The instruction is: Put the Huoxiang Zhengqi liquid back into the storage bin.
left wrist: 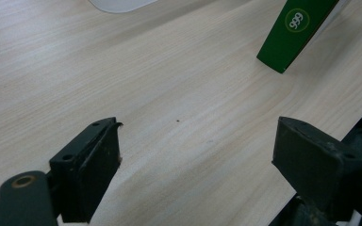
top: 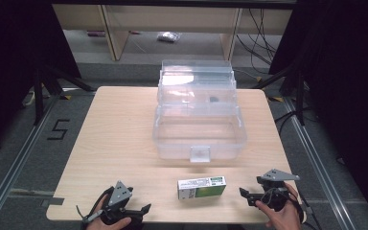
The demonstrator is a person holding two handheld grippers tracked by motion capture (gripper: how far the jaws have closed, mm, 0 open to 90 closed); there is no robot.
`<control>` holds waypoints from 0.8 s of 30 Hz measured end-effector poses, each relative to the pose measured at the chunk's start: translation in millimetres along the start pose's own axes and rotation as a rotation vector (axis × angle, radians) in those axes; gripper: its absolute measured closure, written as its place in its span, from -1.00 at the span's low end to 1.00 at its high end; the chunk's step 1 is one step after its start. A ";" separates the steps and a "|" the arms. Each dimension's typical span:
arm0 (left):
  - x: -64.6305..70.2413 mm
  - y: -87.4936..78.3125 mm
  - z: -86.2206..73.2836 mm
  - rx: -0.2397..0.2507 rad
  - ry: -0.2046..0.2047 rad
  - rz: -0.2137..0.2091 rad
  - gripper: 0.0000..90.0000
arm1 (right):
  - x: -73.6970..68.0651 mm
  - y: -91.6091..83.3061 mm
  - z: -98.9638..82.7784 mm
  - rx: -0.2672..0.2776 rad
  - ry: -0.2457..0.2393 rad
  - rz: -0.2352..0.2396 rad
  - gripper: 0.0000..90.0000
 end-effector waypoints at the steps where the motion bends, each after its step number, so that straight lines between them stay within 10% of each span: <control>1: -0.5 -0.3 -0.4 -0.005 0.000 0.003 -0.67 | -0.5 0.3 1.0 0.010 0.000 0.003 -0.59; 24: -1.2 0.1 -0.6 -0.005 -0.015 0.001 -0.67 | -21.3 -20.3 25.3 0.000 -0.199 0.056 -0.60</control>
Point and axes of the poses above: each handheld gripper's, and its own axes: y roughly forward along the jaws, z roughly out of its top, x roughly to its right, the point moved 10 cm from there along y, roughly forward along the jaws, and after that the axes turned 1 degree about x, right-handed, at the moved point
